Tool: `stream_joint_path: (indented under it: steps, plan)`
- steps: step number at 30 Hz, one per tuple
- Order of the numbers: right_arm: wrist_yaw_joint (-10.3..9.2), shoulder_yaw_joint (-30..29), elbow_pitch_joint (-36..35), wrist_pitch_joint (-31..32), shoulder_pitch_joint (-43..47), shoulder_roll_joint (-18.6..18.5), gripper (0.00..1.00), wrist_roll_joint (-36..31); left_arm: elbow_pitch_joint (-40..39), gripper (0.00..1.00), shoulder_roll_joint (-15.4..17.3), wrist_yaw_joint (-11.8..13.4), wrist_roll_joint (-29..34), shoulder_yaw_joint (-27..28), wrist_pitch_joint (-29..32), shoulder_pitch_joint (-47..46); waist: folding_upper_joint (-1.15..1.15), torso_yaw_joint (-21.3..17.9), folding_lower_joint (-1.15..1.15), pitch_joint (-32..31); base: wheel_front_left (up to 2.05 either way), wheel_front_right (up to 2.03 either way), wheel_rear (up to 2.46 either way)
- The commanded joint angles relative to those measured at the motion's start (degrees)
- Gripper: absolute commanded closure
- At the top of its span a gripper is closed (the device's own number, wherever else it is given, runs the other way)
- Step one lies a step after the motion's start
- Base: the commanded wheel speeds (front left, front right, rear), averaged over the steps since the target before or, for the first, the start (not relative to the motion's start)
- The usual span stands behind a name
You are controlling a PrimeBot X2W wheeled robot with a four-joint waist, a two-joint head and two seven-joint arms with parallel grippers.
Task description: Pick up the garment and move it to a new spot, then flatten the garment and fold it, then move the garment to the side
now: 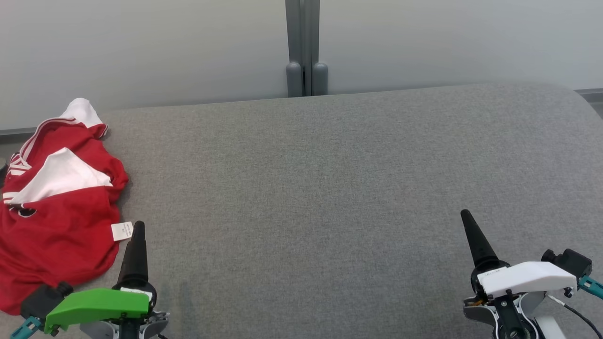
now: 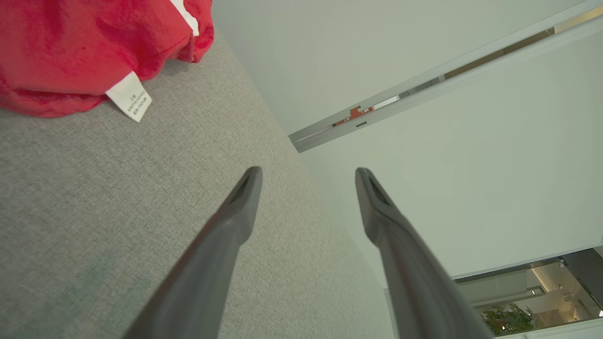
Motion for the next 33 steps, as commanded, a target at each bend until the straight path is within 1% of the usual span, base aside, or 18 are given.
stream_joint_path:
  steps: [1,8,24,33]
  plan:
    - [0.11,0.41,-1.49,-0.72,-0.37,-0.28,0.0,-2.95,-1.62,0.0,0.37,0.43,3.01,-0.56,-0.66,-0.2,0.0,0.09,0.0,-0.07,0.0,0.0,0.0]
    - [0.12,0.8,-2.58,-2.2,0.52,-0.2,0.0,-10.12,-2.84,0.0,0.42,0.96,9.86,-2.0,-2.25,0.78,0.0,0.36,0.0,-0.34,0.0,0.0,0.0]
    - [0.14,2.37,-3.76,-5.17,1.87,-0.05,0.0,-23.26,-5.38,0.0,0.5,1.8,22.96,-3.95,-5.46,2.69,0.0,0.15,0.0,-0.96,0.0,0.0,0.0]
    - [0.14,3.37,-4.72,-6.65,2.35,0.0,0.0,-29.8,-5.67,0.0,0.55,1.24,30.08,-5.38,-7.0,3.47,0.0,-0.08,0.0,-1.12,0.0,0.0,0.0]
